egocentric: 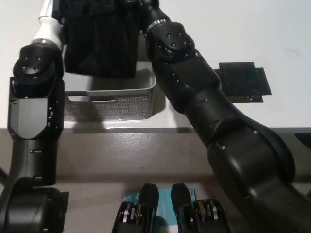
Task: Use both hands to pick up a lunch bag on the right hand side and place it into a container on the left hand side
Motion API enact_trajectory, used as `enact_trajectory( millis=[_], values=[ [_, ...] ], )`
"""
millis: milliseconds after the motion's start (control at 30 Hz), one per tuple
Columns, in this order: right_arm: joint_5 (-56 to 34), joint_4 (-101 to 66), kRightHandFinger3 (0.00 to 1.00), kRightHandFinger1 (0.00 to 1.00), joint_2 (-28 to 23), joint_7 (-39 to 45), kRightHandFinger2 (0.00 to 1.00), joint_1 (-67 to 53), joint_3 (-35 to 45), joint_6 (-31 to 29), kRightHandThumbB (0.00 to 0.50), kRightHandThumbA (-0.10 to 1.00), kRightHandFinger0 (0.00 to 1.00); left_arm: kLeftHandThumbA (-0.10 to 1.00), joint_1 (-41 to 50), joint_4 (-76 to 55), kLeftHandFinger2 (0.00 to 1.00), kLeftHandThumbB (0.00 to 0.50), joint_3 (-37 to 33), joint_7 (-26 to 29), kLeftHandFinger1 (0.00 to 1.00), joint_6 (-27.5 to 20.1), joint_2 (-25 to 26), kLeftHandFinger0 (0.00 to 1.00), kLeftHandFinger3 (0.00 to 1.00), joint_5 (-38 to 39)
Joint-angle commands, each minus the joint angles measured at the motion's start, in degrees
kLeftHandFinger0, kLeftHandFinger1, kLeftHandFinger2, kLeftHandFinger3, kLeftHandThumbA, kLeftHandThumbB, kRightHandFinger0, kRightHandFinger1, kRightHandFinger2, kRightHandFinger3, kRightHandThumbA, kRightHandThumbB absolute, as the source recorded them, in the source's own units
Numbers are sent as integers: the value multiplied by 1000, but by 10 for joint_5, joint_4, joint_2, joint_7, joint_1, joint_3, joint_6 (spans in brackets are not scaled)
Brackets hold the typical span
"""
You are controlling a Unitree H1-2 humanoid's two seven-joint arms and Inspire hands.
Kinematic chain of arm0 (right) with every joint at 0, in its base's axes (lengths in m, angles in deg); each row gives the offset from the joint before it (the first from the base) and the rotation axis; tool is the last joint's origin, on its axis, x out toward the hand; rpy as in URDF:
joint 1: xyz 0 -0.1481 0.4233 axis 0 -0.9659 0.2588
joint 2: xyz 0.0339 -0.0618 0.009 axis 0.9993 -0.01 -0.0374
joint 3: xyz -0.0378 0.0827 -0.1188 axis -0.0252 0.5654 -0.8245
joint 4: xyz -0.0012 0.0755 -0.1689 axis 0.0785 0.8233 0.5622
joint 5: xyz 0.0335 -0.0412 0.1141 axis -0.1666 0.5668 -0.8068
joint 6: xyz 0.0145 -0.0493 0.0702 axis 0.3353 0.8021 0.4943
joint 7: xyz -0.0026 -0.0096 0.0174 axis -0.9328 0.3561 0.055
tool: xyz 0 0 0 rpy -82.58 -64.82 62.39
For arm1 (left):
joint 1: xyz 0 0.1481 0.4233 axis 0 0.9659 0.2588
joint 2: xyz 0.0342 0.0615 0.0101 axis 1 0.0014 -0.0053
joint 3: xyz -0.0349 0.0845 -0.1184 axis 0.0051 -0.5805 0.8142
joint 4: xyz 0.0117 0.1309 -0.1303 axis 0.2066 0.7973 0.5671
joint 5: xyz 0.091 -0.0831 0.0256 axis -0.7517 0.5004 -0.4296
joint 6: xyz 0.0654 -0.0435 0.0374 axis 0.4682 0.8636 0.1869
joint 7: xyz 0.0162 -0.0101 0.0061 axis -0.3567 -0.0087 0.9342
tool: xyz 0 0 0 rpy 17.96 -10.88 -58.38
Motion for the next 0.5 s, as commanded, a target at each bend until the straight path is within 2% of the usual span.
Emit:
enact_trajectory(
  millis=[0, 67, 167, 200, 233, 267, 300, 333, 367, 400, 433, 467],
  values=[
    [6, 16, 1000, 1000, 48, 77, 1000, 72, -7, -39, 155, 1000, 1000, 1000, -41, -26, 1000, 270, 7, 4, 1000, -53, -4, 1000, 1000, 36],
    [2, 27, 1000, 1000, 49, 90, 1000, 70, -2, -48, 149, 1000, 1000, 1000, -37, -19, 1000, 235, 10, 6, 1000, -68, -5, 1000, 1000, 36],
    [0, 28, 1000, 1000, 48, 100, 1000, 62, 0, -42, 146, 1000, 1000, 1000, -26, -21, 1000, 250, -11, 1, 1000, -63, 5, 1000, 1000, 12],
    [32, 22, 1000, 1000, 33, 82, 1000, 58, -26, -12, 171, 1000, 1000, 1000, -18, -34, 1000, 277, -30, -12, 1000, -32, 26, 1000, 1000, -7],
    [68, 16, 1000, 1000, 20, 60, 1000, 56, -55, 13, 172, 1000, 1000, 1000, -14, -43, 1000, 279, -38, -24, 1000, -10, 42, 1000, 1000, -12],
    [92, 3, 1000, 1000, 8, 50, 1000, 52, -76, 26, 120, 1000, 1000, 1000, -10, -51, 1000, 291, -42, -31, 1000, 2, 54, 1000, 1000, -13],
    [153, -59, 1000, 1000, -32, 16, 1000, 24, -122, 36, 107, 1000, 1000, 1000, -10, -53, 1000, 318, -55, -59, 1000, 23, 98, 1000, 1000, -18],
    [173, -124, 1000, 1000, -62, -6, 1000, -5, -134, 65, 161, 1000, 1000, 1000, -7, -53, 1000, 321, -55, -71, 1000, 26, 134, 1000, 1000, -19],
    [165, -183, 1000, 1000, -81, -18, 1000, -33, -118, 82, 188, 1000, 1000, 1000, -4, -42, 1000, 337, -46, -82, 1000, 25, 168, 1000, 1000, -11],
    [144, -222, 1000, 1000, -95, -28, 1000, -56, -92, 70, 175, 1000, 1000, 1000, -7, -11, 1000, 321, -33, -97, 1000, -5, 201, 1000, 1000, 3],
    [128, -248, 1000, 1000, -107, -30, 1000, -70, -73, 60, 210, 1000, 1000, 1000, -9, 11, 1000, 341, -19, -106, 1000, -24, 224, 1000, 1000, 17],
    [121, -275, 1000, 1000, -123, -32, 1000, -83, -57, 55, 247, 1000, 1000, 1000, -14, 32, 1000, 385, -1, -116, 1000, -35, 251, 1000, 1000, 33]
  ],
)
